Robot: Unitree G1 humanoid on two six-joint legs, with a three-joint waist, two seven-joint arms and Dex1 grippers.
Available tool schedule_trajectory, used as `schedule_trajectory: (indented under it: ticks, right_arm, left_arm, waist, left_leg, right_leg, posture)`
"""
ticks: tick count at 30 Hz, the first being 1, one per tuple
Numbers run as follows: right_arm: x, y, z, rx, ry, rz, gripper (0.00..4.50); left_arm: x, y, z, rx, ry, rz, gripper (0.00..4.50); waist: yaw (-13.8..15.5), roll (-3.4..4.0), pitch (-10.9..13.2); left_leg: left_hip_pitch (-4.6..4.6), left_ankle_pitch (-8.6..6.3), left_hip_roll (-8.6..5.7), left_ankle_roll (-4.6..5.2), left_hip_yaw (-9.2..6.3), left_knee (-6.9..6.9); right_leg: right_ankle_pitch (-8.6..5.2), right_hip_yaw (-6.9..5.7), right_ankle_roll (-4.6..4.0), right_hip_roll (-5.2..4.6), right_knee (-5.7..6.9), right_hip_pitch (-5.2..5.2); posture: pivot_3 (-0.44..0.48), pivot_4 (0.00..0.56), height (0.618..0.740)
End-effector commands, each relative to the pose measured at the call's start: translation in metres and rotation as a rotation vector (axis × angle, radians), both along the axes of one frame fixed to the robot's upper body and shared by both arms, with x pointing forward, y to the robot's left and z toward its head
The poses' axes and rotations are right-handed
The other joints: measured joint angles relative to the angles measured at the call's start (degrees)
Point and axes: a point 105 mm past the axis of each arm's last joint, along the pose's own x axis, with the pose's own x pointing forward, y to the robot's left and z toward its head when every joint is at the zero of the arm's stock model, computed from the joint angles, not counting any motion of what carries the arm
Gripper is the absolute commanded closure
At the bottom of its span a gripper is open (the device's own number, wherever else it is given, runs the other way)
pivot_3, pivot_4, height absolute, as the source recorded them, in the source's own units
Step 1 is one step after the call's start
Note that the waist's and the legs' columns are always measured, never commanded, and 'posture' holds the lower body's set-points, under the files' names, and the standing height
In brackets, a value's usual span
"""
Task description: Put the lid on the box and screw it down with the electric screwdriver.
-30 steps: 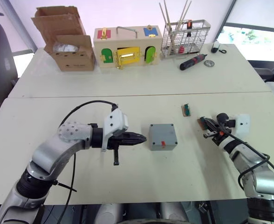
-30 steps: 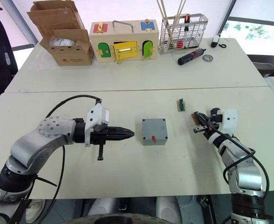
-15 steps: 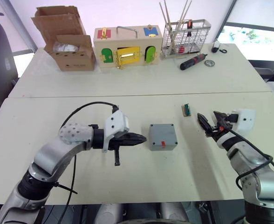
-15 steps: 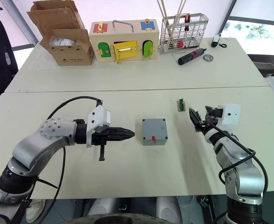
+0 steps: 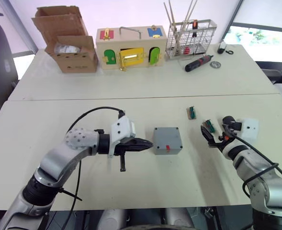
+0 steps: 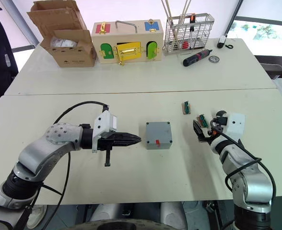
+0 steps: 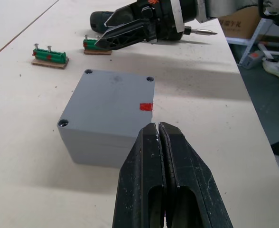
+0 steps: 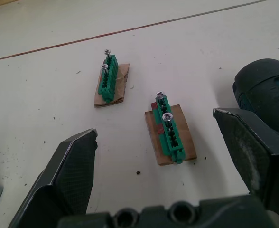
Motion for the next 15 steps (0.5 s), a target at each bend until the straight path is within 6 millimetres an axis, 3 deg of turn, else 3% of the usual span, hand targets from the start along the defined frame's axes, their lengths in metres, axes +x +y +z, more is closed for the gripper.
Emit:
schedule_trajectory:
  ticks: [1,5,15]
  right_arm:
    - [0.0062,-0.0021,0.0087,-0.023,-0.041,0.001,1.17]
    - [0.0099,-0.0033,0.0055,-0.026,-0.036,0.001,2.19]
    - [0.0144,-0.003,0.006,-0.023,-0.053,-0.001,2.19]
  left_arm:
    - [-0.0026,-0.0014,0.0073,-0.009,-0.04,-0.017,4.5]
    - [-0.0031,-0.0003,0.0069,-0.005,-0.041,-0.012,4.5]
    - [-0.0041,-0.0003,0.0058,-0.001,-0.043,-0.008,4.5]
  waist:
    - [-0.01,0.0,0.0]
    - [0.0,0.0,0.0]
    - [-0.03,0.01,0.0]
  left_leg:
    - [0.0,0.0,0.0,0.0,0.01,0.0]
    - [0.0,0.03,0.0,-0.04,0.0,-0.01]
    - [0.0,0.03,0.0,-0.05,0.0,-0.02]
  right_leg:
    - [0.0,0.0,0.0,0.0,0.0,0.0]
    - [0.0,0.0,0.0,0.01,0.01,-0.02]
    - [0.0,0.0,0.0,0.01,0.01,-0.02]
  posture:
    - [0.0,0.15,0.737]
    - [0.0,0.15,0.737]
    - [0.0,0.15,0.737]
